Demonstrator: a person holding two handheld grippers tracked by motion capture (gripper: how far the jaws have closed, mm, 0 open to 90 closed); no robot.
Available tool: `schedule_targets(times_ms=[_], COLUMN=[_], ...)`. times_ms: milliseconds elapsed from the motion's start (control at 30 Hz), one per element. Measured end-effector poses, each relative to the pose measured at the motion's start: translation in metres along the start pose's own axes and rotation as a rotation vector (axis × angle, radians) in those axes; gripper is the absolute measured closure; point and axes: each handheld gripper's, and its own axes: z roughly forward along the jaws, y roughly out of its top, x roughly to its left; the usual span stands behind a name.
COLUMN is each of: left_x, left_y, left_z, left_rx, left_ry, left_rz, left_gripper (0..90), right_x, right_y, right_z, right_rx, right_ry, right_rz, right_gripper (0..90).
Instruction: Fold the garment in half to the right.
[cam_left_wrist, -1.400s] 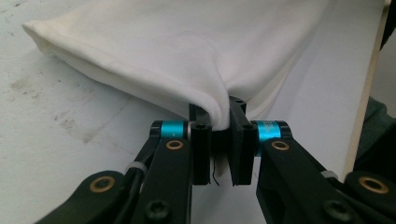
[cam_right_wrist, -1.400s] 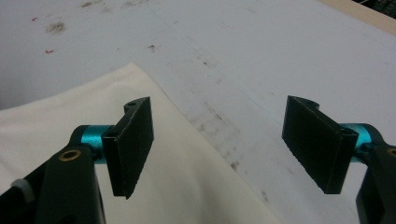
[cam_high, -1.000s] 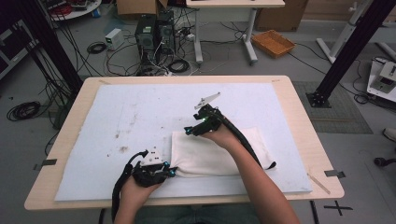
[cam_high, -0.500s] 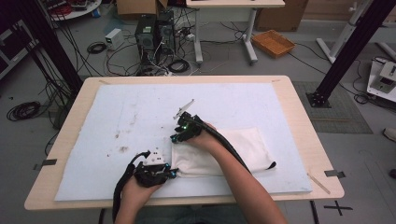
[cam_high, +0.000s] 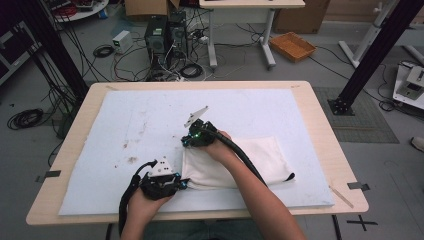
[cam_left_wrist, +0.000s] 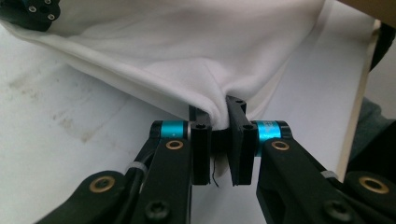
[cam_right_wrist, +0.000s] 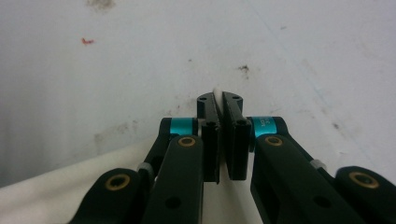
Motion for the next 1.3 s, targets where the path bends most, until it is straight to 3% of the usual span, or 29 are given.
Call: schedule_targets(times_ms=[200,400,667,1033,1300], left_x=[-0.011,-0.020,-0.035,-0.052,-0.067], left_y=[0.022,0.045,0.083,0.128,0.149], left_z=[0.000,0.007,0.024,0.071,0.112], left_rx=[-0.016,-0.021,-0.020,0.018,0.057], left_ry=[-0.025,-0.074,-0.122,-0.199,-0.236], left_rz=[0.055,0.090,0.163,0.216,0.244], left_gripper=[80.9,80.9,80.9,80.9,80.9], right_x=[-0.002,-0.006,-0.016,-0.037,-0.051], right_y=[-0.002,-0.010,-0.027,-0.065,-0.098], right_z=[-0.030,-0.063,-0.101,-0.148,-0.170], right_rx=[-0.064,-0.116,-0.180,-0.216,-0.207], right_ry=[-0.009,-0.028,-0.056,-0.131,-0.174], right_rz=[0.001,-0.007,0.017,0.082,0.130], right_gripper=[87.2,87.2,87.2,87.2,87.1])
